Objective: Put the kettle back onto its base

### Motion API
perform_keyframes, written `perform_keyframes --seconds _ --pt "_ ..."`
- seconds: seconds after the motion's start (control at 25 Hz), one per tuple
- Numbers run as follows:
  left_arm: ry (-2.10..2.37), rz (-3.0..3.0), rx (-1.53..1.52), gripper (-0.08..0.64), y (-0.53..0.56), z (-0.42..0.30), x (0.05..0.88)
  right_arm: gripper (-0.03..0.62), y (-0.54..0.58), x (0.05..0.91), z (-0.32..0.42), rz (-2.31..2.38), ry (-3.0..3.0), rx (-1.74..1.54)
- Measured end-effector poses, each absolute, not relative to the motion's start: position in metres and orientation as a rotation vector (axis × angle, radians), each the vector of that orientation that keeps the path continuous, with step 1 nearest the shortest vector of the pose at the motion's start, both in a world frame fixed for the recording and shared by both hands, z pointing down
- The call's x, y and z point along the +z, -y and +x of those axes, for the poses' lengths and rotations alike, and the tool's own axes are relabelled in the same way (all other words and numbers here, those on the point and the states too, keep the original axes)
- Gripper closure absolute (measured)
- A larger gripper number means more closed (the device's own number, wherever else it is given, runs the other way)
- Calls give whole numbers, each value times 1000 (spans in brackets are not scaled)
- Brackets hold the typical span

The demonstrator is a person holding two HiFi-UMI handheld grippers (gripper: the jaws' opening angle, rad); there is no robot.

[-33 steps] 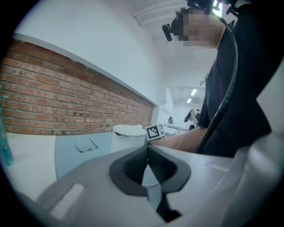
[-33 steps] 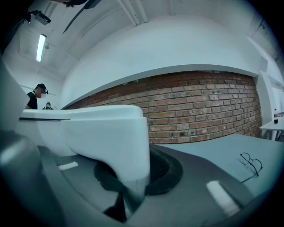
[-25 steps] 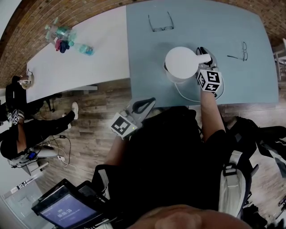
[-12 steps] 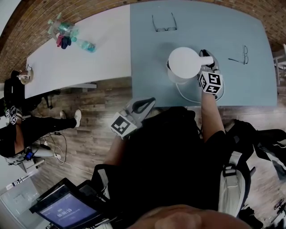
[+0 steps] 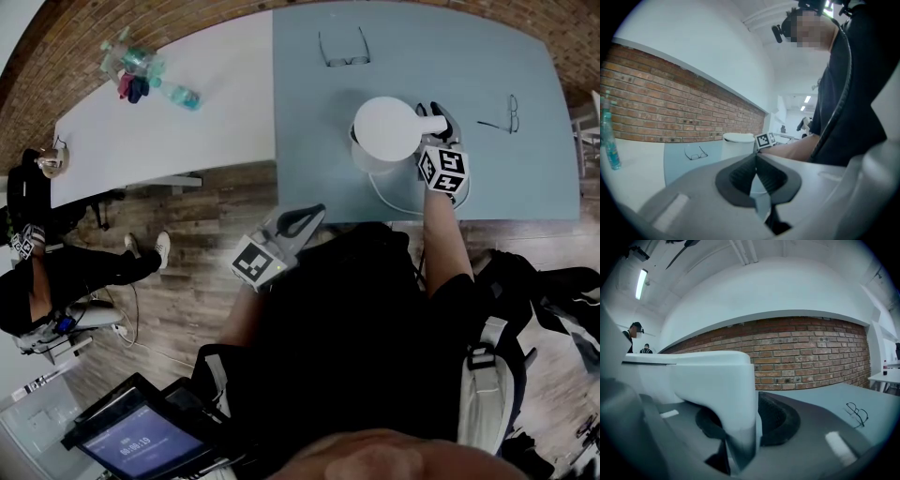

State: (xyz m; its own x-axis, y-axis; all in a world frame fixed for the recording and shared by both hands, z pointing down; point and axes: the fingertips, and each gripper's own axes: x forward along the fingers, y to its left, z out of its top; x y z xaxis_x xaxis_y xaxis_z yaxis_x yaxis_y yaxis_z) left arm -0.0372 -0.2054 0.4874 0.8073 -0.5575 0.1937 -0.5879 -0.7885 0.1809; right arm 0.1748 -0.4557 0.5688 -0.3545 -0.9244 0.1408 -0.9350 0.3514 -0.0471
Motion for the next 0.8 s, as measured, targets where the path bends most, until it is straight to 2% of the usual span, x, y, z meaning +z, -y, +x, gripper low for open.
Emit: perform_keyframes --seconds 0.24,0.8 --pt "869 2772 164 558 204 -38 488 448 445 573 177 1702 2466 158" --pt "757 2796 50 558 185 -30 495 442 366 579 204 1691 2363 146"
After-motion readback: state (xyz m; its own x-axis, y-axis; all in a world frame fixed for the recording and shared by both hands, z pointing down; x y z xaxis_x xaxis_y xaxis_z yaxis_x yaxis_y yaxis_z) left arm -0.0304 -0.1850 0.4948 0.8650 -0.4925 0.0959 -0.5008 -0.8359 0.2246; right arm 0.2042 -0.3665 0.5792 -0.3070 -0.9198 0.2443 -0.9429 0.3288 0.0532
